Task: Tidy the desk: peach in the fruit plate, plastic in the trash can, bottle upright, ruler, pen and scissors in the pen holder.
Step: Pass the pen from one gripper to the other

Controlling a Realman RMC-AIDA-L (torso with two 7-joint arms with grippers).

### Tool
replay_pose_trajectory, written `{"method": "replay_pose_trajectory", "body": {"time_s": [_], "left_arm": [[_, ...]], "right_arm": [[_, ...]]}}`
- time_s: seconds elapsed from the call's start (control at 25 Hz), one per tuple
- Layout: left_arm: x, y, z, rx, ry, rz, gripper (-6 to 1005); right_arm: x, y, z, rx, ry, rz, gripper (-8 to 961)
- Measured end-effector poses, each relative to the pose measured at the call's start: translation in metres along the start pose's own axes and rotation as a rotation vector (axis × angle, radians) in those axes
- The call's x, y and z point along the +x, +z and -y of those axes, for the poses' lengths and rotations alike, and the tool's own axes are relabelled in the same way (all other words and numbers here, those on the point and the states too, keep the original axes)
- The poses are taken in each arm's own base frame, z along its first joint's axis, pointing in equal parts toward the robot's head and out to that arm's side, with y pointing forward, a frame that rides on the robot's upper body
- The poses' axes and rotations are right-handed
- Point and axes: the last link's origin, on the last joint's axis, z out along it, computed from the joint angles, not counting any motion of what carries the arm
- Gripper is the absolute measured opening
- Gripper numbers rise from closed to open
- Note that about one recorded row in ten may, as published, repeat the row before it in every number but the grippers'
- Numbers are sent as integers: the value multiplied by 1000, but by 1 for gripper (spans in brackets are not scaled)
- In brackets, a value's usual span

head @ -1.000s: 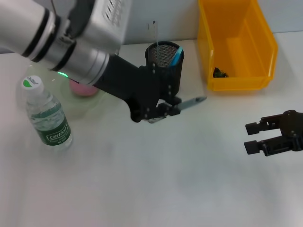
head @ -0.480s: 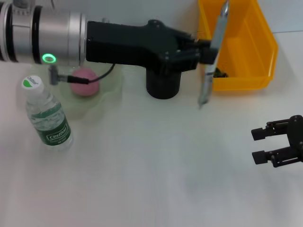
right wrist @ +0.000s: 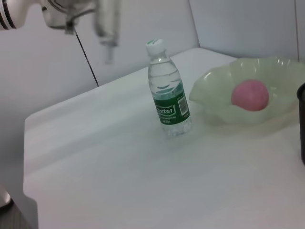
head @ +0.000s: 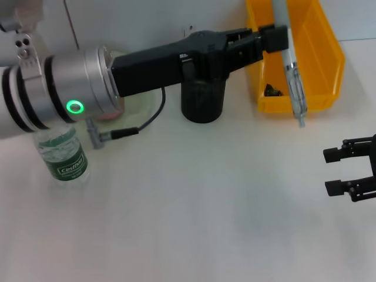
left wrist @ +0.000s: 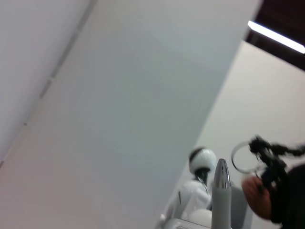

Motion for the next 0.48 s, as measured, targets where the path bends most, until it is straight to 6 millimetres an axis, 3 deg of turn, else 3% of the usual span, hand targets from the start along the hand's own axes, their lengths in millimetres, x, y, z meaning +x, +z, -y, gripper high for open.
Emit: {"method": "replay_pose_trajectory", "body": {"time_s": [0.16, 0.48], "left_arm": [[-12, 0, 11, 51, -142, -83, 134], [-16, -13, 23, 105, -404, -159, 134]], "right_arm": [[-2, 1, 1, 13, -52, 20, 766], [-6, 5, 5, 80, -194, 87, 765]]}}
